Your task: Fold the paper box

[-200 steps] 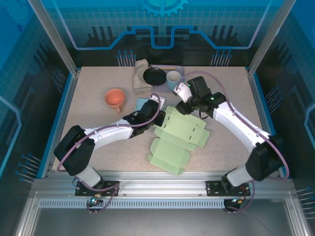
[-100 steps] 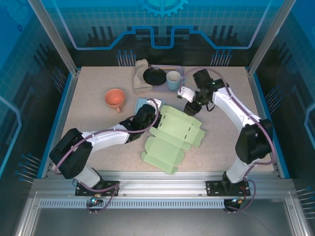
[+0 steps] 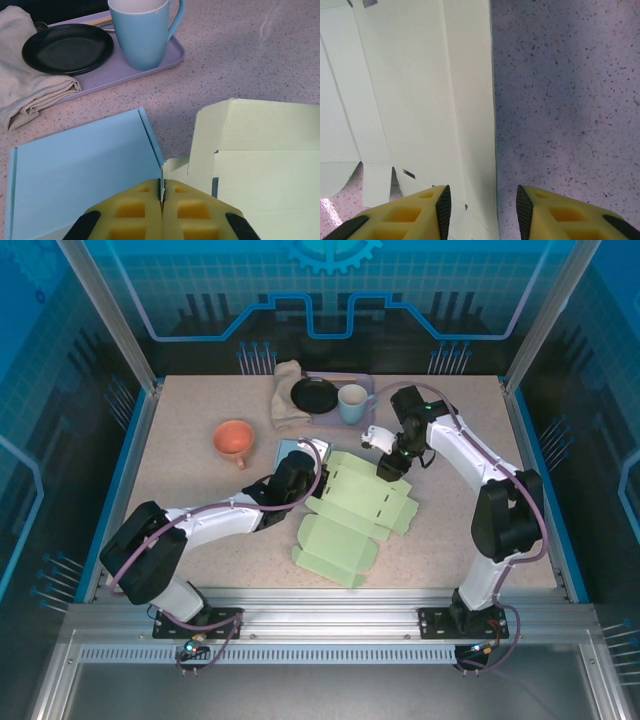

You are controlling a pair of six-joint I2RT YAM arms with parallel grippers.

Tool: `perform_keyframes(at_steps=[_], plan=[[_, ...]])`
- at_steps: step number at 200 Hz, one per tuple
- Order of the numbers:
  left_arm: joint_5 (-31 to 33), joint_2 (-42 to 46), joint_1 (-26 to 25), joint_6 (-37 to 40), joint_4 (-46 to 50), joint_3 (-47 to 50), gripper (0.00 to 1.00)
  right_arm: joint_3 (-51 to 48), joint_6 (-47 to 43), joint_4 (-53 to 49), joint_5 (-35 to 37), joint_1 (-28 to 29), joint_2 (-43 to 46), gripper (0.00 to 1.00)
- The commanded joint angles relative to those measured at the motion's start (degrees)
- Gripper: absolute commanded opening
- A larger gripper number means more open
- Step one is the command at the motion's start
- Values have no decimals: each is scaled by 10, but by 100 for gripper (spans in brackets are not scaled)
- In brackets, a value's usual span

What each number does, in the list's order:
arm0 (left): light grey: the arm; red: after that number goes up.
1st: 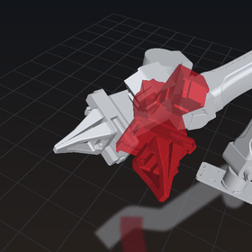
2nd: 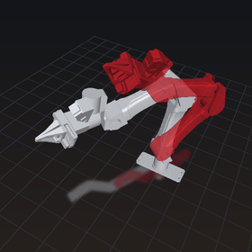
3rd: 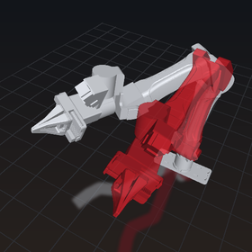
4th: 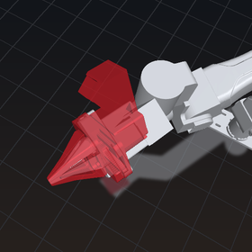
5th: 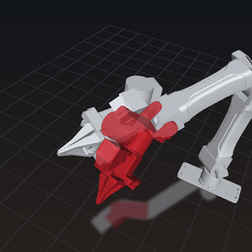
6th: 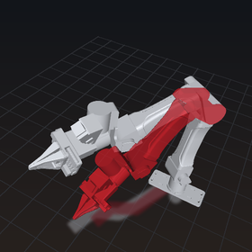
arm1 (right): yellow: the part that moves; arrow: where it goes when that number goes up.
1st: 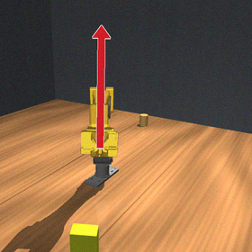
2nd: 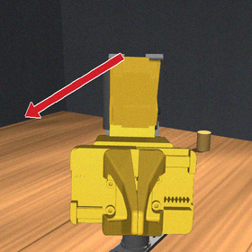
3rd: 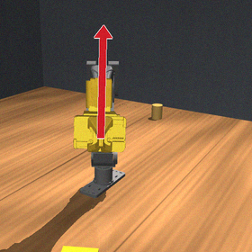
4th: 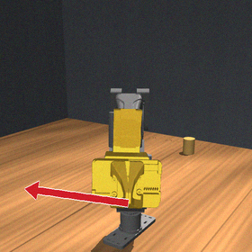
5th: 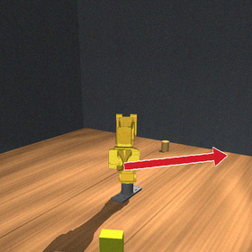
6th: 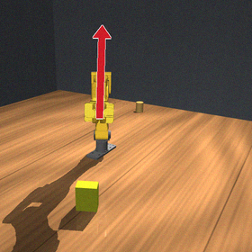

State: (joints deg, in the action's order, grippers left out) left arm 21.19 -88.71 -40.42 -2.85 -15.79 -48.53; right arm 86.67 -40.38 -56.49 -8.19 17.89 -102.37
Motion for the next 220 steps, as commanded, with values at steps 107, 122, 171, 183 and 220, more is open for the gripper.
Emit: perform_keyframes(at_steps=[107, 122, 171, 183, 220], plan=[[-5, 11, 5, -5, -26, 9, 0, 8, -31, -45, -42, -2, -45, 26], [-5, 12, 5, -8, -26, 9, 0, 7, -33, -48, -41, 0, -47, 27], [-1, 15, 5, -12, -31, 12, 0, 3, -37, -55, -49, 0, -48, 24], [0, 17, 5, -13, -33, 13, 0, 2, -38, -55, -51, 0, -48, 21], [8, 24, 6, -27, -34, 20, 0, -6, -37, -36, -26, 2, -32, 0]])
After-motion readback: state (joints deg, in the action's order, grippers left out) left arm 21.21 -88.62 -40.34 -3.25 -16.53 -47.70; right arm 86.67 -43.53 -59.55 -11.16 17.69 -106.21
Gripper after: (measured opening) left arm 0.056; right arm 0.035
